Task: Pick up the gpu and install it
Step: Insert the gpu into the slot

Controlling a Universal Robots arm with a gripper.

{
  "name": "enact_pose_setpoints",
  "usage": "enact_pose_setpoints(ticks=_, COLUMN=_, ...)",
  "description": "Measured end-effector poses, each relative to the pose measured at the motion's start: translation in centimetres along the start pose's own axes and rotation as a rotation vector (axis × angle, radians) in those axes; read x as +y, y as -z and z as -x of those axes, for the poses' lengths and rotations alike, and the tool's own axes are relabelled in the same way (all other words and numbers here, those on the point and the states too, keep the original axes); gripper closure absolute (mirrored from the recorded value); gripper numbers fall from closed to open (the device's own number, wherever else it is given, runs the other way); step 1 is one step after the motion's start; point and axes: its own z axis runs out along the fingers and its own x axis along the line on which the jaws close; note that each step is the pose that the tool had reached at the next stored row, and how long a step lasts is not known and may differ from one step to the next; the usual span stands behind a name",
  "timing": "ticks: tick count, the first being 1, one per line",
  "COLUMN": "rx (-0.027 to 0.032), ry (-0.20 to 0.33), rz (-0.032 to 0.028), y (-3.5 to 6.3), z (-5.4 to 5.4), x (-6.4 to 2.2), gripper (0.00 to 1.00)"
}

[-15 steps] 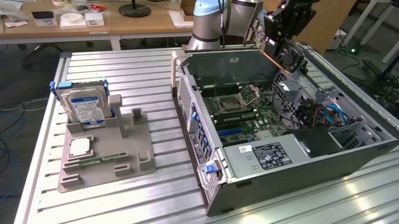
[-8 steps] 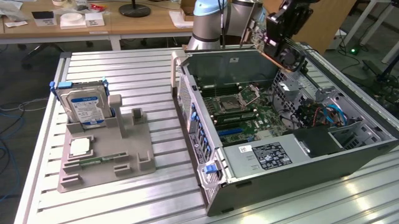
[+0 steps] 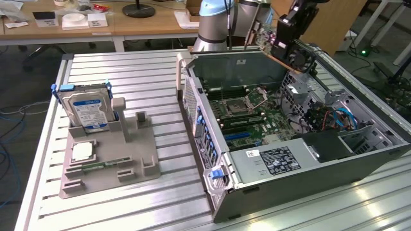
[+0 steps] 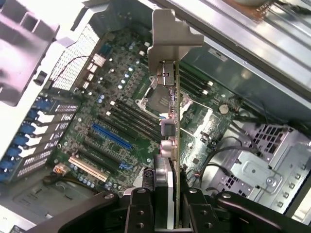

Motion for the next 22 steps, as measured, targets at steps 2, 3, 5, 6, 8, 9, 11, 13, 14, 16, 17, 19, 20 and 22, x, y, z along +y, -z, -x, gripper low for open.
enact_pose_setpoints(ticks=2, rx=0.0013, ry=0.032, rz=0.0005, y=0.0, z=0.0, x=0.0, gripper=0.72)
enact_pose_setpoints(ticks=3, rx=0.0019, ry=0.047, rz=0.0007, y=0.0, z=0.0, x=0.0, gripper=0.72)
enact_pose_setpoints(ticks=5, rx=0.0031, ry=0.079, rz=0.0011, y=0.0, z=0.0, x=0.0, gripper=0.72)
enact_pose_setpoints(ticks=6, rx=0.0037, ry=0.095, rz=0.0014, y=0.0, z=0.0, x=0.0, gripper=0.72)
enact_pose_setpoints(ticks=8, rx=0.0051, ry=0.128, rz=0.0019, y=0.0, z=0.0, x=0.0, gripper=0.72)
enact_pose_setpoints(ticks=9, rx=0.0057, ry=0.144, rz=0.0021, y=0.0, z=0.0, x=0.0, gripper=0.72)
enact_pose_setpoints(ticks=11, rx=0.0069, ry=0.175, rz=0.0026, y=0.0, z=0.0, x=0.0, gripper=0.72)
enact_pose_setpoints(ticks=13, rx=0.0082, ry=0.206, rz=0.003, y=0.0, z=0.0, x=0.0, gripper=0.72)
enact_pose_setpoints(ticks=14, rx=0.0088, ry=0.223, rz=0.0033, y=0.0, z=0.0, x=0.0, gripper=0.72)
enact_pose_setpoints(ticks=16, rx=0.0101, ry=0.255, rz=0.0037, y=0.0, z=0.0, x=0.0, gripper=0.72)
enact_pose_setpoints(ticks=17, rx=0.0107, ry=0.27, rz=0.004, y=0.0, z=0.0, x=0.0, gripper=0.72)
enact_pose_setpoints(ticks=19, rx=0.0119, ry=0.301, rz=0.0044, y=0.0, z=0.0, x=0.0, gripper=0.72)
enact_pose_setpoints(ticks=20, rx=0.0125, ry=0.317, rz=0.0047, y=0.0, z=0.0, x=0.0, gripper=0.72)
enact_pose_setpoints(ticks=22, rx=0.0137, ry=0.348, rz=0.0051, y=0.0, z=0.0, x=0.0, gripper=0.72)
